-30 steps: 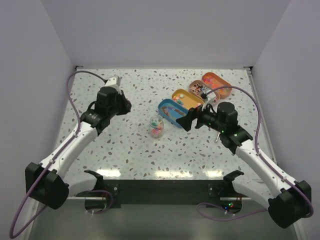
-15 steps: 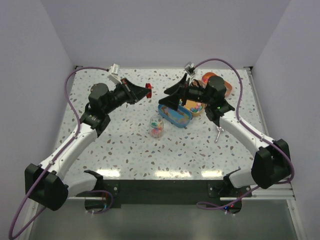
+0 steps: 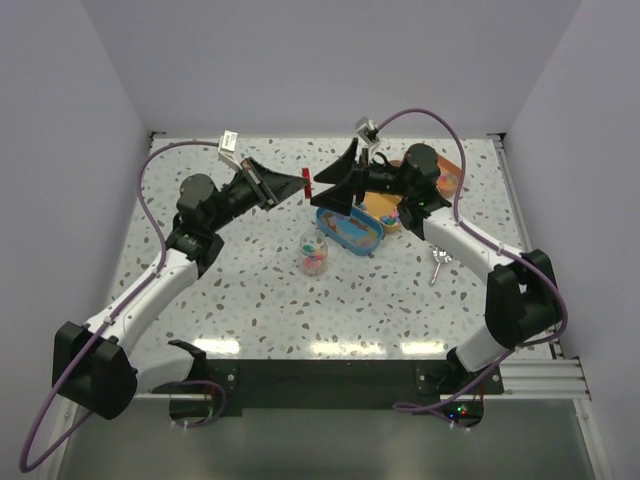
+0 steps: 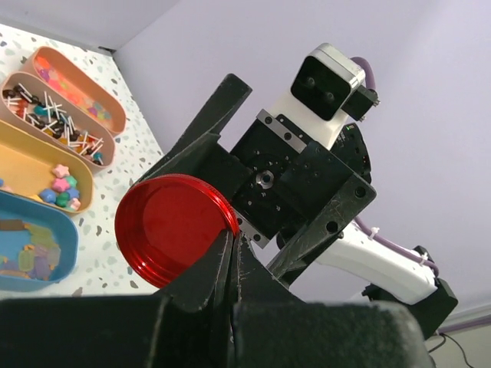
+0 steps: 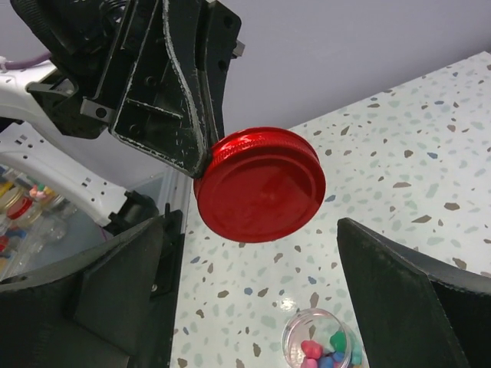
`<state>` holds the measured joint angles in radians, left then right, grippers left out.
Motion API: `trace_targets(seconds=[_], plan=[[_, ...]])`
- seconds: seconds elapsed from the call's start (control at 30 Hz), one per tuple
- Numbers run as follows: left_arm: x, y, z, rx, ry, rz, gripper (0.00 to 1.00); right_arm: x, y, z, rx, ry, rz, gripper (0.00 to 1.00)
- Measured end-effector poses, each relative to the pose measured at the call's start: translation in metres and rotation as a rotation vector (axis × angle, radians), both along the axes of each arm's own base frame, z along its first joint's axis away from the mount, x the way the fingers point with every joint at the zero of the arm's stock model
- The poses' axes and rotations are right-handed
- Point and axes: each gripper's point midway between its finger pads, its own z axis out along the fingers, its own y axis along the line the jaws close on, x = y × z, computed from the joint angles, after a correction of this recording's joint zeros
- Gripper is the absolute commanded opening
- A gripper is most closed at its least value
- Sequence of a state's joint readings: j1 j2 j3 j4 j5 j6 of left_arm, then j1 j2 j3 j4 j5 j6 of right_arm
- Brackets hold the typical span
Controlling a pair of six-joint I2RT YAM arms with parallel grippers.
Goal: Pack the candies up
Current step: Pick up the bottle lid at the center of the board.
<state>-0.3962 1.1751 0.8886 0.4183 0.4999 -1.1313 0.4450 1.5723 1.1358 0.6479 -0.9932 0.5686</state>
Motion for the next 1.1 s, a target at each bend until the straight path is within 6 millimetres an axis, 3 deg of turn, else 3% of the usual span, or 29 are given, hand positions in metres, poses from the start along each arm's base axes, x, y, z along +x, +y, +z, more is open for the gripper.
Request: trace_targets(seconds=[0.33,0.93,1.1], plan=[[-0.007,-0.005,0.002,-0.028,0.013,-0.034,0.0,-0.01,0.003,0.02,0.054,-0.069,0.084,0.94],[-0.018,-0.013,0.003,-0.043,0.018,-0.088,0.0,-0.004,0.0,0.012,0.051,-0.068,0.096,0.92],[-0.019,-0.013,0.003,-0.042,0.017,-0.092,0.0,0.0,-0.003,0.01,0.048,-0.066,0.085,0.87]])
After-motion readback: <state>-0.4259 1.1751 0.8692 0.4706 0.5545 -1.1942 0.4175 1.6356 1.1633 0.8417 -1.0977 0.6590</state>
